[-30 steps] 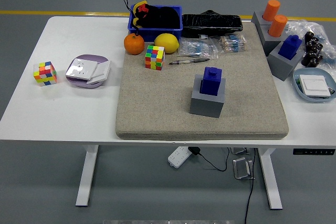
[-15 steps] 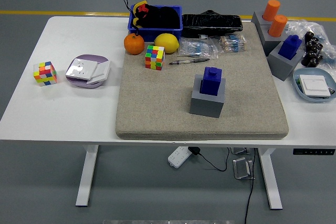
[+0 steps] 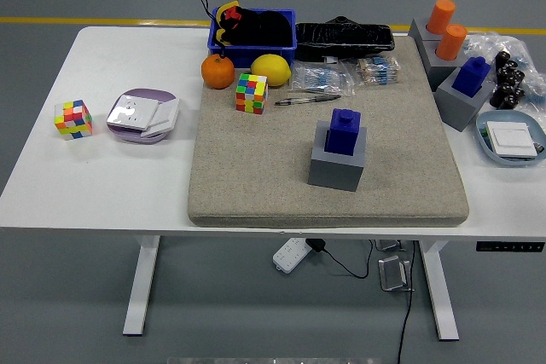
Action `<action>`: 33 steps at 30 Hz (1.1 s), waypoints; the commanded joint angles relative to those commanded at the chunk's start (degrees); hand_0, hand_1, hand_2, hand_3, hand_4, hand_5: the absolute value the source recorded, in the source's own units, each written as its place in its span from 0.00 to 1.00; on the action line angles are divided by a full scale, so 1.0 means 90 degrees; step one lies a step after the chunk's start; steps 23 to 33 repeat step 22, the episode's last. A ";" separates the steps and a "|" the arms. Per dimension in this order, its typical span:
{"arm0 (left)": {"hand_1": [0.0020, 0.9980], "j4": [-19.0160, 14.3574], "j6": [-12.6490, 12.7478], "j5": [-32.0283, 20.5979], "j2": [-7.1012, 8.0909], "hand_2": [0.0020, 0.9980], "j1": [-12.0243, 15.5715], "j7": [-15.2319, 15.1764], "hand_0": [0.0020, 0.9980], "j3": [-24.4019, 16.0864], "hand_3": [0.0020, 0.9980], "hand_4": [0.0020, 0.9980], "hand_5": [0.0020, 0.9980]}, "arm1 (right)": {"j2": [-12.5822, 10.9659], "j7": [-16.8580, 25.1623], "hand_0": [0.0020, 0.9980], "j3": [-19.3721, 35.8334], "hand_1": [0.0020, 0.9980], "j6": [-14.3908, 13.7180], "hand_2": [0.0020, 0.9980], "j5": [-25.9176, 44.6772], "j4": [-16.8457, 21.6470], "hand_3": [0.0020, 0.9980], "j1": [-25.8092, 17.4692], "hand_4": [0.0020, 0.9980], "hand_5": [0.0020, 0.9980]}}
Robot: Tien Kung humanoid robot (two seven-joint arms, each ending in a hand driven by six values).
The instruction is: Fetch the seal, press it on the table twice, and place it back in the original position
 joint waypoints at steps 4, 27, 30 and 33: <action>0.82 -0.0002 0.0000 -0.0006 0.0019 0.79 -0.0011 0.0001 0.81 0.0023 0.83 0.79 0.41 | 0.0000 0.0003 0.88 -0.0017 0.80 0.0002 0.79 -0.0010 -0.0025 0.78 0.0013 0.92 0.39; 0.81 -0.0011 -0.0002 -0.0004 0.0060 0.79 -0.0041 0.0001 0.81 0.0131 0.84 0.79 0.41 | 0.0015 -0.0006 0.88 -0.0077 0.80 -0.0001 0.79 -0.0002 -0.0038 0.78 0.0028 0.92 0.38; 0.81 -0.0011 -0.0002 -0.0004 0.0060 0.79 -0.0041 0.0001 0.81 0.0131 0.84 0.79 0.41 | 0.0015 -0.0006 0.88 -0.0077 0.80 -0.0001 0.79 -0.0002 -0.0038 0.78 0.0028 0.92 0.38; 0.81 -0.0011 -0.0002 -0.0004 0.0060 0.79 -0.0041 0.0001 0.81 0.0131 0.84 0.79 0.41 | 0.0015 -0.0006 0.88 -0.0077 0.80 -0.0001 0.79 -0.0002 -0.0038 0.78 0.0028 0.92 0.38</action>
